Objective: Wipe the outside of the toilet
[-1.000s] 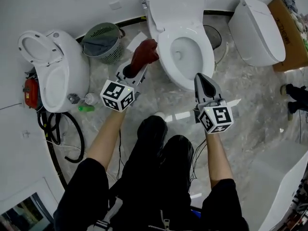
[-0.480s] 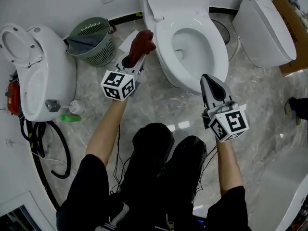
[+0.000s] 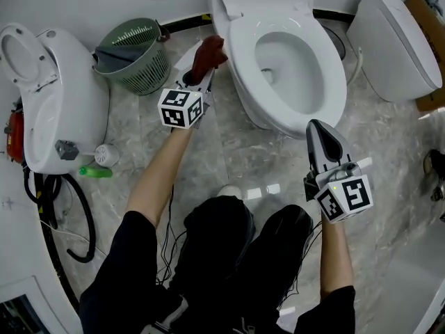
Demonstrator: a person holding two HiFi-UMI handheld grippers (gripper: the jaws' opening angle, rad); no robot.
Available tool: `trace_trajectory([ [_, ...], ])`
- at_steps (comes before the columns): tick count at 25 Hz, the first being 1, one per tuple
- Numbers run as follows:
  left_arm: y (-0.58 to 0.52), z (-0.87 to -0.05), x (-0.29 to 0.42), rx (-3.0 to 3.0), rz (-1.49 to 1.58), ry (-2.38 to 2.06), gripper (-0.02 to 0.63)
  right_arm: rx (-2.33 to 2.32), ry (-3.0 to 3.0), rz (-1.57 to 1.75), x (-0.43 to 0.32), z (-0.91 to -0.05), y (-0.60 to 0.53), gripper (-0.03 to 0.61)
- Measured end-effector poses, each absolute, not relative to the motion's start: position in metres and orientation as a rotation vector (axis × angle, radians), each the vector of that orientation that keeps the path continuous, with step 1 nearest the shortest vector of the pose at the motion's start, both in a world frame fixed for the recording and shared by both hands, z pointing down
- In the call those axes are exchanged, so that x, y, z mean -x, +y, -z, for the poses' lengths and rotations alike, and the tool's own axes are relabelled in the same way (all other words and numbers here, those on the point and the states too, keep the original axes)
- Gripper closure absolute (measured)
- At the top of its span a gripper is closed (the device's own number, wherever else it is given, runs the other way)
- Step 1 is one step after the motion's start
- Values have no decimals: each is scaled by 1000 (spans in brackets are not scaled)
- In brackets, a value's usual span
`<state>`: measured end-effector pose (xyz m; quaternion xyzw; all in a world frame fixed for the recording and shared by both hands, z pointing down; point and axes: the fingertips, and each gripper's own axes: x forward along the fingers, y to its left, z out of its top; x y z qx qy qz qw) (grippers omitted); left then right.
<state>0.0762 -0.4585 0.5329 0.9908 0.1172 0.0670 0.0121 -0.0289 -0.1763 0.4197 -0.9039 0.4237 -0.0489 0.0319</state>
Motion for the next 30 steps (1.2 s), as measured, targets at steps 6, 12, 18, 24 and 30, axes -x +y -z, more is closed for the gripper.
trace_trajectory([
  [6,-466,-583,-94,-3108,-398,309,538,2822,1233,196,37,-442,-147,577],
  [12,-450,-599,-88,-3149,-507,349,538,2850,1180,230,45,-455,-126,577],
  [18,-419,-598,-70,-3202,-510,483,538,2852,1186,230,56,-455,-120,577],
  [24,-388,-587,-42,-3201,-449,597,538,2813,1188,229,64,-455,-120,577],
  [30,-350,-582,-12,-3126,-429,691,538,2799,1185,222,72,-456,-120,577],
])
